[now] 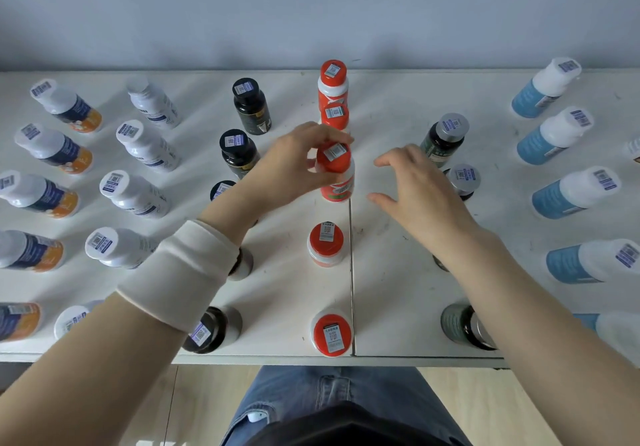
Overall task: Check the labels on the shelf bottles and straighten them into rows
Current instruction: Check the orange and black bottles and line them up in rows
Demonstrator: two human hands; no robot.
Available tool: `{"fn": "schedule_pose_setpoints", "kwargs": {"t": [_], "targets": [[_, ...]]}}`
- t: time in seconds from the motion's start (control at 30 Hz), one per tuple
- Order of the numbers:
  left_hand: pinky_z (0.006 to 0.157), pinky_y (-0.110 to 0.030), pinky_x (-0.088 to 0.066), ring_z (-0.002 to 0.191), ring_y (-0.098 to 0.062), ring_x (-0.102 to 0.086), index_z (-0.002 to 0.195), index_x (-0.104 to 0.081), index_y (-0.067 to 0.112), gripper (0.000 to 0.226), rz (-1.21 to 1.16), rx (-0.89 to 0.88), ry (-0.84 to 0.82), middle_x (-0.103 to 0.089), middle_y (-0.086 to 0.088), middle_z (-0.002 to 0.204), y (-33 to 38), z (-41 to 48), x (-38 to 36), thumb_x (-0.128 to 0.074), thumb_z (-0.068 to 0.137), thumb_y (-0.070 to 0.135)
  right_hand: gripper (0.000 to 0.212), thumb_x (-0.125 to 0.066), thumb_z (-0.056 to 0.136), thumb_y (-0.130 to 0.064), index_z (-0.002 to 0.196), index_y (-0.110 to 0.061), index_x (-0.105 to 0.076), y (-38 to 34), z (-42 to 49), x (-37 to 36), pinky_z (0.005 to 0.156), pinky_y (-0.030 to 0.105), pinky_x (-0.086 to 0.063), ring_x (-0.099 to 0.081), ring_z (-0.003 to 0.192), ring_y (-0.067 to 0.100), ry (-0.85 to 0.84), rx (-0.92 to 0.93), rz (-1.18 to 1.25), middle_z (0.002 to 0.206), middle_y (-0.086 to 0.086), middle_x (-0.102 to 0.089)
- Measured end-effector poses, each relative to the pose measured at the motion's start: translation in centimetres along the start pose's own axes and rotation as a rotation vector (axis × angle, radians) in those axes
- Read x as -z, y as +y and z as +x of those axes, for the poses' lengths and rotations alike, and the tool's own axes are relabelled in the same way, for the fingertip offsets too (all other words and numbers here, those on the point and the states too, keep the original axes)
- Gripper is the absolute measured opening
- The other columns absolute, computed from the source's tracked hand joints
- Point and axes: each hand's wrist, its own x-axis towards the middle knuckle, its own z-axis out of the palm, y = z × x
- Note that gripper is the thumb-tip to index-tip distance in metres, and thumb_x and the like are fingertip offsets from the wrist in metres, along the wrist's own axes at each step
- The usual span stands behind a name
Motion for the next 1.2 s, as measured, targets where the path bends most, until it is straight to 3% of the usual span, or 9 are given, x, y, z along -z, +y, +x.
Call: {"fn": "schedule_pose_setpoints", "kwargs": {"t": [0.17,0.47,0.63,0.7,0.83,0.97,1.1,1.2], "targets": [[0.094,-0.027,-0.046,0.109,-0.02,-0.054,0.121,-0.058,0.011,0.048,0.184,-0.071,-0.062,-0.053,-0.005,0.117,-1.4,0.5,-1.1,-0.072,0.076,0.005,0.046,-0.061,0.086,-0.023,0.126,-0.006,-0.044,0.1,1.7,0.4,0.091,0.039,-0.043,-0.047,0.112,0.032,-0.11,0.058,-0.213,0.122,0.016,-0.046],[0.098,-0.034,-0.046,0.114,-0.025,-0.052,0.125,-0.052,0.015,0.051,0.206,-0.038,-0.084,-0.049,-0.01,0.126,-2.4,0.6,-1.8,-0.072,0.078,0.015,0.046,-0.061,0.086,-0.027,0.125,-0.007,-0.045,0.7,2.6,0.5,0.086,0.038,-0.043,-0.047,0.111,0.032,-0.13,0.043,-0.224,0.122,0.015,-0.047],[0.094,-0.038,-0.046,0.113,-0.025,-0.049,0.126,-0.05,0.013,0.056,0.274,-0.096,0.199,-0.048,-0.01,0.125,-2.4,3.1,-0.3,-0.073,0.078,0.027,0.046,-0.061,0.086,-0.027,0.126,-0.007,-0.046,1.2,3.6,0.8,0.085,0.035,-0.041,-0.047,0.112,0.031,-0.096,0.059,-0.19,0.122,0.014,-0.048],[0.097,-0.039,-0.042,0.119,-0.028,-0.044,0.131,-0.045,0.015,0.062,0.389,-0.003,0.214,-0.045,-0.012,0.13,-2.3,5.1,-0.3,-0.072,0.078,0.034,0.046,-0.059,0.087,-0.027,0.127,-0.008,-0.045,1.3,4.2,0.7,0.087,0.035,-0.041,-0.047,0.113,0.03,-0.101,0.066,-0.189,0.123,0.014,-0.047],[0.09,-0.043,-0.045,0.117,-0.031,-0.046,0.132,-0.041,0.018,0.056,0.519,0.173,0.039,-0.045,-0.013,0.128,-2.3,7.8,-1.3,-0.064,0.084,0.037,0.044,-0.058,0.088,-0.027,0.126,-0.008,-0.046,1.5,5.1,0.4,0.089,0.035,-0.041,-0.047,0.114,0.029,-0.095,0.064,-0.142,0.124,0.013,-0.047],[0.086,-0.027,-0.041,0.108,-0.027,-0.053,0.124,-0.047,0.012,0.042,0.316,0.168,0.144,-0.052,-0.012,0.12,-2.4,7.3,-0.7,-0.063,0.087,0.025,0.045,-0.057,0.088,-0.03,0.125,-0.006,-0.047,2.1,5.6,-0.4,0.088,0.033,-0.045,-0.054,0.104,0.026,-0.02,-0.016,0.121,0.121,0.012,-0.053],[0.082,-0.03,-0.055,0.101,-0.015,-0.062,0.114,-0.05,0.019,0.03,-0.409,0.193,0.19,-0.056,-0.001,0.112,-0.7,4.4,1.0,-0.064,0.087,0.02,0.046,-0.045,0.092,-0.043,0.127,-0.014,-0.042,1.3,5.7,-0.2,0.077,0.033,-0.053,-0.064,0.084,0.018,-0.011,-0.297,0.712,0.107,-0.001,-0.057],[0.082,-0.03,-0.055,0.096,-0.011,-0.064,0.108,-0.051,0.021,0.025,-0.706,0.15,0.13,-0.058,0.001,0.109,0.4,2.5,1.1,-0.061,0.086,0.013,0.026,-0.041,0.094,-0.039,0.105,-0.016,-0.047,0.8,5.3,0.4,0.055,0.026,-0.051,-0.062,0.062,0.016,-0.173,-0.368,1.224,0.09,0.004,-0.059]]}}
